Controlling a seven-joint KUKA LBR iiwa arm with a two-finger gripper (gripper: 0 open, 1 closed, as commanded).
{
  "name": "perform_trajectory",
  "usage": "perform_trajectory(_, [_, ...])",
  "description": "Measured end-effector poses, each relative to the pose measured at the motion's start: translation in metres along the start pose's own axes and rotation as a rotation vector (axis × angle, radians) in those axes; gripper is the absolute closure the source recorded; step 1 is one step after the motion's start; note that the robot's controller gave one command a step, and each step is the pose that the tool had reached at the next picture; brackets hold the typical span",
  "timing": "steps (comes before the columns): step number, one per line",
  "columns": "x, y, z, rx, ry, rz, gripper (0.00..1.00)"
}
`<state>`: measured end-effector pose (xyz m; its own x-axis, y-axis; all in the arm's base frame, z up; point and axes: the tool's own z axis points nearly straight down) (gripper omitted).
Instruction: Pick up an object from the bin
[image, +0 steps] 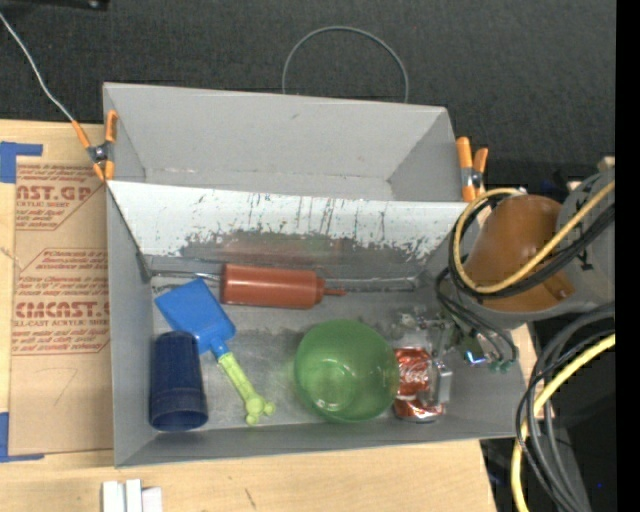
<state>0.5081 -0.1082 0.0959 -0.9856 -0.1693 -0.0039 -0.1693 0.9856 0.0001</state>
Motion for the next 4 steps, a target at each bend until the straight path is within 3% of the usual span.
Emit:
perform_trajectory(1, [-0.009, -0.001, 0.008, 0.003, -0.013, -0.013, 1.00])
perform_trajectory(2, [-0.009, -0.001, 0.007, 0.003, -0.014, -0.013, 1.00])
perform_trajectory(3, [-0.007, 0.004, -0.069, 0.001, -0.007, 0.000, 1.00])
perform_trajectory(4, [0.003, 0.009, -0.106, 0.004, -0.018, -0.014, 1.00])
